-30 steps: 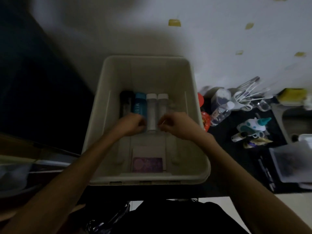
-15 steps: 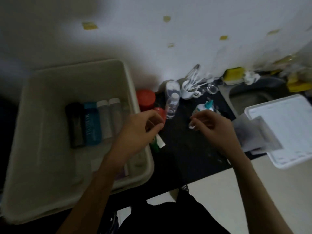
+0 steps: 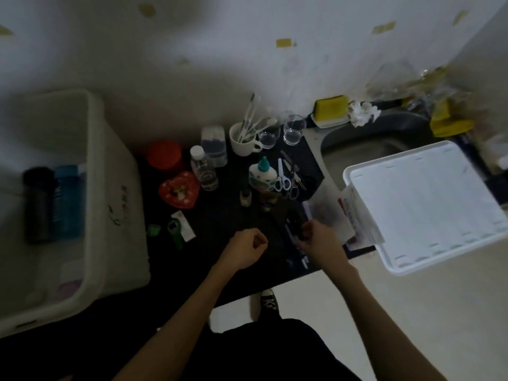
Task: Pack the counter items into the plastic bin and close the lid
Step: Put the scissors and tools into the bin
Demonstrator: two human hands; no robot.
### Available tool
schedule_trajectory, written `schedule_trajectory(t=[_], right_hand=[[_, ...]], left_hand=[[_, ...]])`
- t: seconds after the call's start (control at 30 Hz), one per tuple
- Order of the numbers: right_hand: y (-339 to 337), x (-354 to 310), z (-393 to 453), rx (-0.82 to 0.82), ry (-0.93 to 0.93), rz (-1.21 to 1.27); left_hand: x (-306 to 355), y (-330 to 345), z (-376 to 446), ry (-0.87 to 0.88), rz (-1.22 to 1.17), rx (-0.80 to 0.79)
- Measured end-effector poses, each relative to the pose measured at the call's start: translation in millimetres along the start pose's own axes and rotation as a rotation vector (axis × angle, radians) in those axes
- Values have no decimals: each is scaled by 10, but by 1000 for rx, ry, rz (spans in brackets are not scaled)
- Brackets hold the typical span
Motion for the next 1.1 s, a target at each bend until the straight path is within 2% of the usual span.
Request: schedule_trajectory(t=[0.1, 0.23, 0.43, 0.63, 0.73, 0.97, 1.1], right_hand=[[297, 153, 172, -51, 11, -132], [472, 205, 294, -20, 61, -224], [522, 221, 396, 20, 65, -201], [664, 181, 458, -102, 69, -216], [724, 153, 470, -130, 51, -240], [656, 117, 510, -219, -9, -269], [629, 15, 507, -333, -127, -100]], left_hand=[[-63, 269, 213, -92, -81, 26], [-138, 500, 383, -202, -176, 63], [-231, 632, 545, -304, -395, 111], [-251, 708, 626, -385, -774, 173], [-201, 738, 615, -378, -873, 175], [-231, 701, 591, -384, -927, 176], [-168, 628, 530, -275, -1098, 174]])
Point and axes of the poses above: each hand's wrist, its own z-axis towards the middle knuckle, its own y-axis out of the palm, x = y × z, the point moved 6 cm from there along z, towards the middle knuckle, and after that the axes turned 9 degrees about -x, right-handed, at the moved point
